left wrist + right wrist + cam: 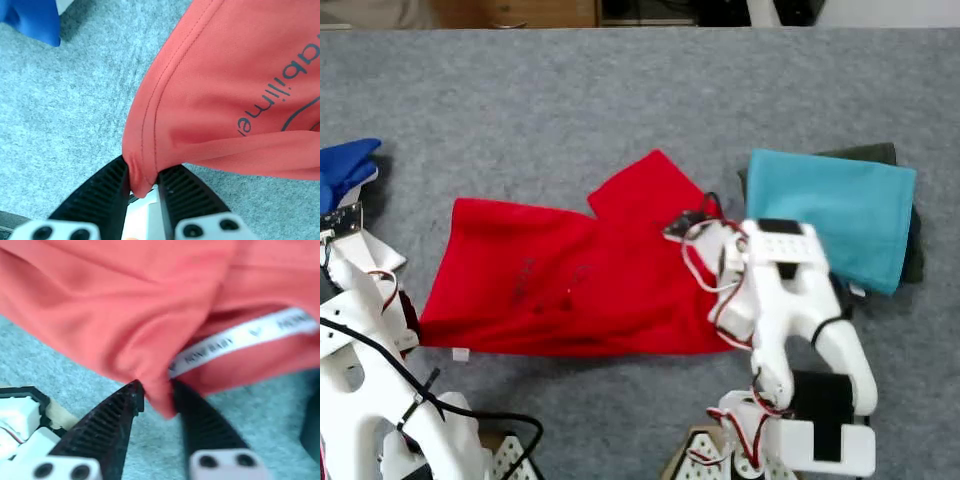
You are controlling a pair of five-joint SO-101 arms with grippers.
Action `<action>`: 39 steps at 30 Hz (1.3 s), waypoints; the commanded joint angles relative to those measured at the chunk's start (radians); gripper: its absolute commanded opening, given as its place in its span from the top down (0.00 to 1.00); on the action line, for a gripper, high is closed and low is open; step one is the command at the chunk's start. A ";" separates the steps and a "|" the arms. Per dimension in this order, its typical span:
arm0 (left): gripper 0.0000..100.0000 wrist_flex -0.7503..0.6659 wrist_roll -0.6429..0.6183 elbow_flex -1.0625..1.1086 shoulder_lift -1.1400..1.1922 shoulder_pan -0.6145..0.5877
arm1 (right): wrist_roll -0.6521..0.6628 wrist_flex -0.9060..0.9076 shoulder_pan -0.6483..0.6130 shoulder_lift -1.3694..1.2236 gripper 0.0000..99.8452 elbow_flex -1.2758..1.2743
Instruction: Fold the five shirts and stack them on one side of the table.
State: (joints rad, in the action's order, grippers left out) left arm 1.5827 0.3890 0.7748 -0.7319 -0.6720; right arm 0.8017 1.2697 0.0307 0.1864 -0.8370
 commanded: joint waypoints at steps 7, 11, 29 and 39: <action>0.98 -0.002 0.006 -0.041 -0.004 -0.012 | 0.009 0.315 -0.030 0.031 0.75 0.443; 0.98 -0.002 0.006 -0.041 -0.004 -0.012 | -0.040 0.376 -0.128 -0.071 0.75 0.674; 0.98 0.009 0.005 -0.040 -0.005 -0.014 | -0.089 0.451 -0.447 -0.651 0.84 1.279; 0.98 0.009 0.005 -0.040 -0.005 -0.012 | -0.176 0.453 -0.476 -0.862 0.84 1.529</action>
State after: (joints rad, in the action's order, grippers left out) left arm 1.5873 0.3890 0.7748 -0.7319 -0.6720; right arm 0.6759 1.7131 -0.4327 -0.6621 0.5976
